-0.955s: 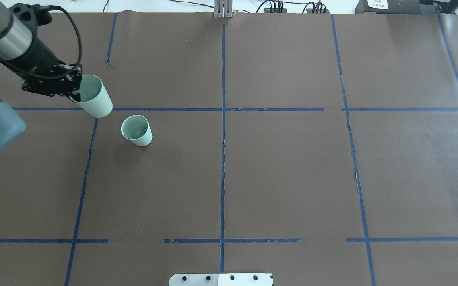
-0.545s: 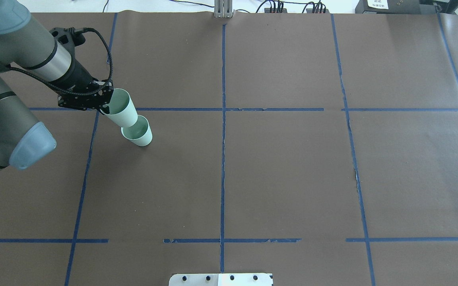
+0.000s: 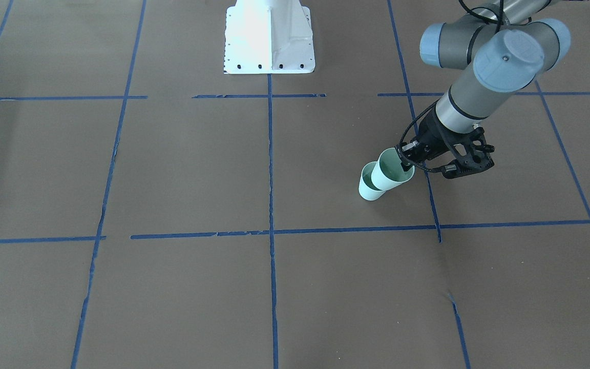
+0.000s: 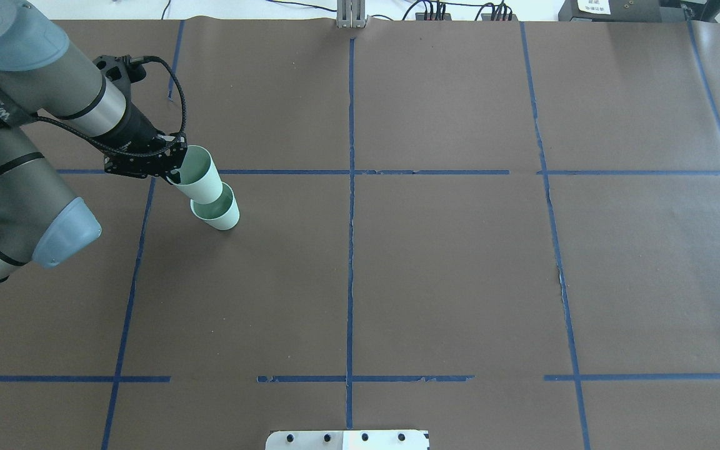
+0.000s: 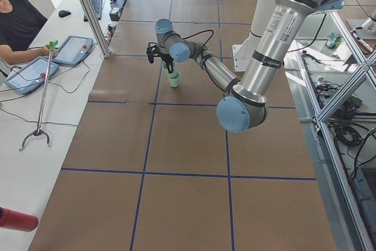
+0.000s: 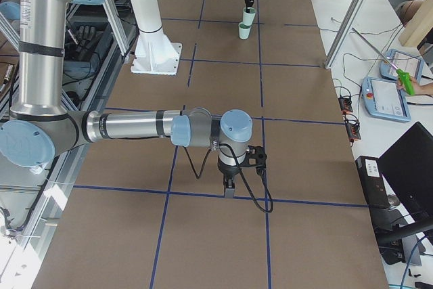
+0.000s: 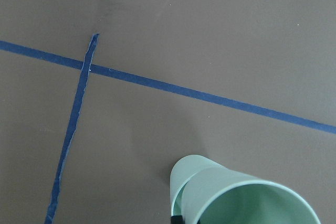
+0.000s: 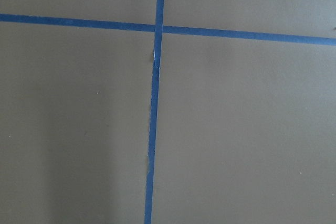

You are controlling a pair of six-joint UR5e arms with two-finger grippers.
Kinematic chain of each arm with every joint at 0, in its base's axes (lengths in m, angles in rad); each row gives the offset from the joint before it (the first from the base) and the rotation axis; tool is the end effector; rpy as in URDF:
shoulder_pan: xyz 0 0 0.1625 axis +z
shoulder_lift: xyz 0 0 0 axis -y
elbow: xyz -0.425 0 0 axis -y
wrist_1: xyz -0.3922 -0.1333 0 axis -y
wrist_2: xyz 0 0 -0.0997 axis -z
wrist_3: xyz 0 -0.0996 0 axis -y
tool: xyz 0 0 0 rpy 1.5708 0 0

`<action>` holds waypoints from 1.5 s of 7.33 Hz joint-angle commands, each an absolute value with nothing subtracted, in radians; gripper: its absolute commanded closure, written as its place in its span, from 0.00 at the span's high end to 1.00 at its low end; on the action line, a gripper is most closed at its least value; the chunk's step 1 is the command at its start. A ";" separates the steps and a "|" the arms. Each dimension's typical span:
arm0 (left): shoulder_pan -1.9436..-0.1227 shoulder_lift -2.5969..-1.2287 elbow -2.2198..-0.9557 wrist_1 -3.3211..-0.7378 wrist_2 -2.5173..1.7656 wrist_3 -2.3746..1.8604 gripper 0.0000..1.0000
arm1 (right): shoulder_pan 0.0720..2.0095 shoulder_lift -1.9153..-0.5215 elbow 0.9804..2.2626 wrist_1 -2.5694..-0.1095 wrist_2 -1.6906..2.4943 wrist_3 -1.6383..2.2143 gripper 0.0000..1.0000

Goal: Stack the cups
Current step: 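Lower the held cup into the other cup and open the left gripper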

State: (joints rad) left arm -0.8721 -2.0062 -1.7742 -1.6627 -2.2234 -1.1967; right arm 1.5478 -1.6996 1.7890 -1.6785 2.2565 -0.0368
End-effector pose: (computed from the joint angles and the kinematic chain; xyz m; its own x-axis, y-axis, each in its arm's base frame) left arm 0.3438 -0.5225 0.3064 0.5729 -0.2306 -0.7865 0.1486 0.9729 -0.1771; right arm 0.0602 -0.4358 0.6279 0.7727 -0.0430 0.6334 0.0515 0.9987 0.0050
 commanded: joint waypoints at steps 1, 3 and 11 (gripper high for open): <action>-0.862 -2.006 -1.773 -1.664 -2.224 -1.195 0.00 | 1.548 -1.700 1.790 -1.680 2.256 -0.037 1.00; -0.859 -2.006 -1.773 -1.663 -2.224 -1.195 0.00 | 1.548 -1.700 1.790 -1.680 2.256 -0.037 1.00; -0.943 -1.964 -1.830 -1.663 -2.220 -1.015 1.00 | 1.548 -1.700 1.789 -1.680 2.256 -0.037 1.00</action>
State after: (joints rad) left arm -0.8878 -1.9773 -1.8254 -1.6695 -2.2201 -1.1285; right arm 1.5478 -1.6997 1.7890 -1.6785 2.2565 -0.0368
